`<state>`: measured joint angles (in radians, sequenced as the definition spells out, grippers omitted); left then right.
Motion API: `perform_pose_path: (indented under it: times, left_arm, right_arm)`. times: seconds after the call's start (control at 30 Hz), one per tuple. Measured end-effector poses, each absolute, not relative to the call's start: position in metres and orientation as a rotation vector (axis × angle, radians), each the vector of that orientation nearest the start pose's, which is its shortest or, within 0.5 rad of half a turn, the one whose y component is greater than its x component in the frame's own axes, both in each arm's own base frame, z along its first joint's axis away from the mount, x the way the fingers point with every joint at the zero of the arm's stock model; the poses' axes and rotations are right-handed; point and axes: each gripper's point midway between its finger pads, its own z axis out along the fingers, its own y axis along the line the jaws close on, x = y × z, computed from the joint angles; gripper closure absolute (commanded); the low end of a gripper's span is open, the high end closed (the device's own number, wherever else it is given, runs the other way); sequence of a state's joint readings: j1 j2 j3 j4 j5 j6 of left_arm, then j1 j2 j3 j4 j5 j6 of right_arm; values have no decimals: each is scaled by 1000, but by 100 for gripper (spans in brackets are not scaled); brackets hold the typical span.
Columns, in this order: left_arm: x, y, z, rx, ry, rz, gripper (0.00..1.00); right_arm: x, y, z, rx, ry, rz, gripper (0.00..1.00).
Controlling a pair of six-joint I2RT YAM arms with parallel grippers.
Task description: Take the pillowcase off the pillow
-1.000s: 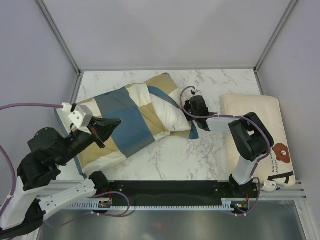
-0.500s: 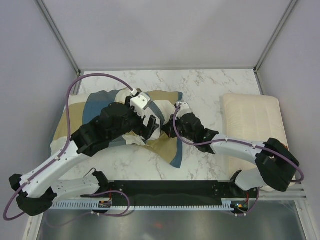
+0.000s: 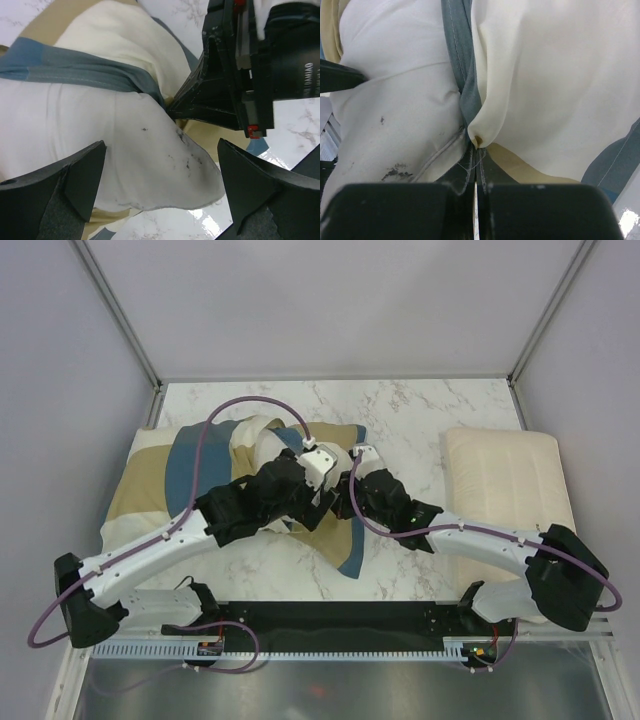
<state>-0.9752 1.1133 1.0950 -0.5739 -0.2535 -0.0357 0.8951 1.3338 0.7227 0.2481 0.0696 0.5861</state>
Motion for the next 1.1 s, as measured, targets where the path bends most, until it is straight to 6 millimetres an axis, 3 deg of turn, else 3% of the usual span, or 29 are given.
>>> perform_pose_path:
  times: [0.27,0.33,0.37,0.43,0.47,0.5,0.67,0.87,1.0,1.1]
  left_arm:
    - [240,-240,188,892,2067,-37,1]
    - [244,-236,180,899,2076,37,9]
    - [245,-234,177,903,2078,62,38]
    - [247,-228,172,908,2077,119,65]
    - [248,-224,169,911,2079,147,93]
    - [249,-223,166,907,2082,160,98]
    - [247,-219,168,900,2065,160,98]
    - [223,-211,197,864,2000,-43,98]
    - [202,-211,223,824,1950,-234,98]
    - [196,-211,230,805,1946,-296,98]
  right_arm:
    - [247,330,170,-267,2000,918,100]
    - [245,327,176,-262,1990,918,100]
    - [245,325,176,-255,1992,911,100]
    - [244,322,180,-250,1984,911,100]
    - [244,322,182,-248,1980,910,100]
    - [243,321,183,-247,1978,911,100]
    - [243,313,177,-234,2001,864,100]
    - [244,301,160,-205,2038,800,100]
    - [254,297,168,-163,2023,840,100]
    - [267,293,178,-139,2003,881,100]
